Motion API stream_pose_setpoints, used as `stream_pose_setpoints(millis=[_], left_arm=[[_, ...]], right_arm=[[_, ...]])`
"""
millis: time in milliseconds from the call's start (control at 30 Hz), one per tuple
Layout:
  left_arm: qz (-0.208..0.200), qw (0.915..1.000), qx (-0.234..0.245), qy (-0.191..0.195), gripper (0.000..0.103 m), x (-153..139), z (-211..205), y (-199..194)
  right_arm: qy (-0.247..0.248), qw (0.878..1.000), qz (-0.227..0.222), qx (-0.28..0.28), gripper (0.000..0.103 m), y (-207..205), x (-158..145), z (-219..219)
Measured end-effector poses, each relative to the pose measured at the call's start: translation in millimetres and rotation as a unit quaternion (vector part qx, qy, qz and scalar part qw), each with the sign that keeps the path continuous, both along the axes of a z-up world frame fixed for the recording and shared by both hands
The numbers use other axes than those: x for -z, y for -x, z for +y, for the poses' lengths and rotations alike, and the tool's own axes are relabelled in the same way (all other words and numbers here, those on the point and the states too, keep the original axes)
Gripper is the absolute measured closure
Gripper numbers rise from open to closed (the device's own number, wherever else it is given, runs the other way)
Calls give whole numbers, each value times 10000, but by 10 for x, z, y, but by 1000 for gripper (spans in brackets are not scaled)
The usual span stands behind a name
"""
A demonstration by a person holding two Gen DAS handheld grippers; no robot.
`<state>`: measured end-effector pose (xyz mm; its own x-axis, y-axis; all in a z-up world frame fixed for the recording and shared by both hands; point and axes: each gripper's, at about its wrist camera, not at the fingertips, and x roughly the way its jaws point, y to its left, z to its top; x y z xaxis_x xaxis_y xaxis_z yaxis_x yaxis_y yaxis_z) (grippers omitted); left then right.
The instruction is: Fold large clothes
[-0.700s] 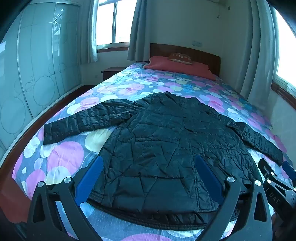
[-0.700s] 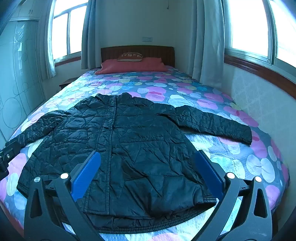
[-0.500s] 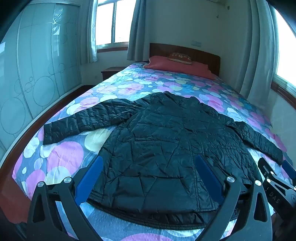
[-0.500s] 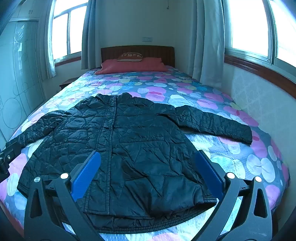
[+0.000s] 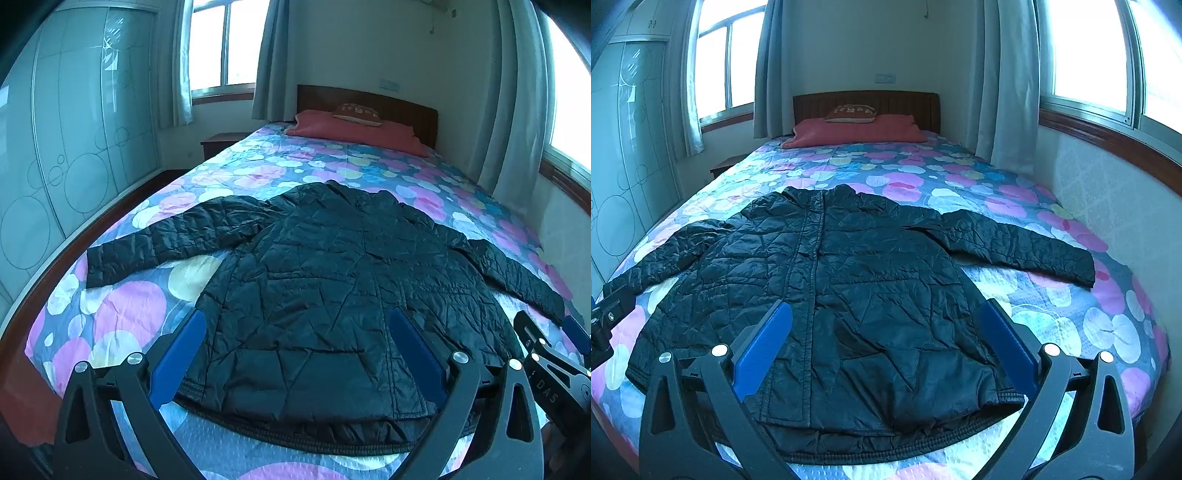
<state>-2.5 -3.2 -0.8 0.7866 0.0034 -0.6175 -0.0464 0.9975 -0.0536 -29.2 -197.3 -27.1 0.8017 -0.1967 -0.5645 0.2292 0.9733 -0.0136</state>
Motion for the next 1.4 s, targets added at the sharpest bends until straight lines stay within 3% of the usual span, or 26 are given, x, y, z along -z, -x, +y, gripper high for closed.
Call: stream_pose_setpoints(millis=[1400], left_arm=[[69,10000,-11,-26,4,32,23,6]], right_arm=[[4,10000,0,-2,2,-1,7,21]])
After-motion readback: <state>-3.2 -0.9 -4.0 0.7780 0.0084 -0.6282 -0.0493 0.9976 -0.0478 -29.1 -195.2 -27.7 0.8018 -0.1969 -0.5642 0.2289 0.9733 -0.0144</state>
